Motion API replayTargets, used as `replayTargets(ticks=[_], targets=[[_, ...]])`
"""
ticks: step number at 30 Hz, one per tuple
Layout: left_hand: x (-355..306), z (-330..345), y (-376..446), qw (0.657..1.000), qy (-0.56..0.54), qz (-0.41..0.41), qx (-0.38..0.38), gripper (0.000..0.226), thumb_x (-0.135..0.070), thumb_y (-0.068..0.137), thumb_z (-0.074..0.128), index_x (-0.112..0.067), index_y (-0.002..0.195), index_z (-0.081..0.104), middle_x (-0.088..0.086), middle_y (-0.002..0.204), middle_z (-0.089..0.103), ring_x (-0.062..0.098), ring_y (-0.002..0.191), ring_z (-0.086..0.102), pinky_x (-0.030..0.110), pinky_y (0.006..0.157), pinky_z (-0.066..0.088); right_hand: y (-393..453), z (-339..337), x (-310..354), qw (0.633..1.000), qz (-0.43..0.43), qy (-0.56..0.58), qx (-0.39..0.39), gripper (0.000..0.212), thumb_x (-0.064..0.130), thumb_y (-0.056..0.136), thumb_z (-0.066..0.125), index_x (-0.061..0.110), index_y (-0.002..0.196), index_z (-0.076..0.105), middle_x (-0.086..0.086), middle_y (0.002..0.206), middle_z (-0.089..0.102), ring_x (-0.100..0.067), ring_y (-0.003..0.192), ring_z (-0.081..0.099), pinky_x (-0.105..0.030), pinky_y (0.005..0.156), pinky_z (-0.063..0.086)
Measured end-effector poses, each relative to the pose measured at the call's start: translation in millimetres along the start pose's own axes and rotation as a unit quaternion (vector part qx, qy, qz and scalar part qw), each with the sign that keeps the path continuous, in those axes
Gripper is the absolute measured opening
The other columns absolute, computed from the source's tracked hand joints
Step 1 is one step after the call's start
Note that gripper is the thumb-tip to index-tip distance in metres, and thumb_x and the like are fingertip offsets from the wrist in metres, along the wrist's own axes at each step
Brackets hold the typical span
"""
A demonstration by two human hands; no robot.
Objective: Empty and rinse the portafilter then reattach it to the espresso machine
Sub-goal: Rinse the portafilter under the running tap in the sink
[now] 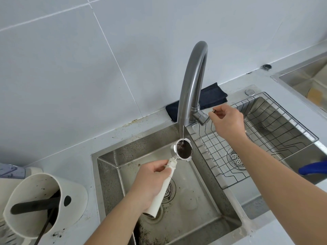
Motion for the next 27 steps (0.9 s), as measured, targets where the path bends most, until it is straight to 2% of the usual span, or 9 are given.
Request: replayTargets(ticks=[3,6,8,11,14,17,20,23,27], targets=[[-9,-11,0,0.998,0.041,0.037,-0.029,0.037,-0.018,0.088,0.067,-0.051,0.073,0.072,-0.011,0.078,0.072,0.017,0.064,0.062,0.029,0.059,0.053,-1,0,1,1.0,-0.003,-0.002,0.001,0.013,0.027,0.091,0.065,0.02,0.101,0.066,0.011,0.084,0.066,-0.006,0.081,0.062,-0.02,0.074,0.045],[-17,-20,1,0.993,0.078,0.07,-0.052,0.027,-0.021,0.088,0.066,-0.047,0.091,0.072,-0.014,0.086,0.073,0.009,0.072,0.064,0.012,0.055,0.047,-1,0,2,1.0,-0.006,0.001,0.0,0.01,0.028,0.091,0.065,0.021,0.099,0.065,0.011,0.083,0.065,-0.004,0.079,0.062,-0.012,0.068,0.041],[-19,-24,2,0.991,0.083,0.083,-0.062,0.025,-0.022,0.088,0.067,-0.044,0.097,0.073,-0.013,0.088,0.073,0.009,0.076,0.066,0.015,0.061,0.048,-1,0,2,1.0,-0.005,0.003,0.0,0.01,0.028,0.091,0.065,0.022,0.098,0.065,0.011,0.083,0.066,-0.003,0.079,0.062,-0.01,0.065,0.04],[-24,-30,1,0.987,0.085,0.107,-0.081,0.027,-0.019,0.087,0.067,-0.045,0.092,0.072,-0.015,0.082,0.074,0.007,0.074,0.067,0.023,0.07,0.051,-1,0,1,1.0,-0.002,0.007,-0.001,0.01,0.028,0.09,0.065,0.022,0.099,0.066,0.012,0.083,0.066,-0.003,0.078,0.061,-0.011,0.066,0.04],[-27,-34,2,0.983,0.096,0.123,-0.092,0.026,-0.02,0.088,0.066,-0.041,0.101,0.073,-0.018,0.084,0.073,0.002,0.076,0.067,0.021,0.069,0.051,-1,0,1,1.0,-0.002,0.004,-0.002,0.012,0.028,0.09,0.066,0.021,0.1,0.066,0.011,0.084,0.066,-0.003,0.078,0.061,-0.011,0.066,0.04],[-29,-36,2,0.981,0.104,0.136,-0.095,0.026,-0.02,0.088,0.065,-0.042,0.099,0.073,-0.024,0.084,0.072,-0.004,0.079,0.066,0.02,0.07,0.05,-1,0,0,1.0,0.0,0.005,-0.002,0.015,0.028,0.09,0.066,0.02,0.103,0.067,0.009,0.086,0.067,-0.005,0.08,0.062,-0.013,0.068,0.041],[-34,-38,0,0.975,0.118,0.156,-0.107,0.029,-0.016,0.086,0.065,-0.041,0.099,0.071,-0.021,0.085,0.073,-0.008,0.08,0.065,0.017,0.07,0.049,-1,0,0,1.0,0.001,0.003,-0.001,0.016,0.028,0.09,0.065,0.019,0.104,0.067,0.009,0.087,0.067,-0.007,0.083,0.063,-0.017,0.071,0.043],[-40,-38,-2,0.964,0.15,0.183,-0.124,0.036,-0.013,0.085,0.066,-0.048,0.095,0.065,-0.024,0.088,0.07,-0.007,0.082,0.064,0.017,0.072,0.049,-1,-1,1,1.0,-0.002,0.001,-0.003,0.016,0.028,0.09,0.065,0.019,0.104,0.067,0.009,0.085,0.067,-0.007,0.082,0.063,-0.017,0.072,0.043],[-39,-36,0,0.964,0.143,0.184,-0.131,0.031,-0.012,0.085,0.067,-0.038,0.102,0.067,-0.021,0.091,0.067,-0.003,0.085,0.063,0.014,0.071,0.048,-1,0,0,1.0,-0.001,0.009,-0.004,0.015,0.027,0.09,0.066,0.019,0.102,0.068,0.009,0.085,0.067,-0.006,0.081,0.063,-0.013,0.07,0.041]])
Point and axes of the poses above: each hand's wrist, its own y-axis towards the middle knuckle, its own z-axis out of the palm, x = y × z, the point moved 10 cm from there along y, towards the middle knuckle
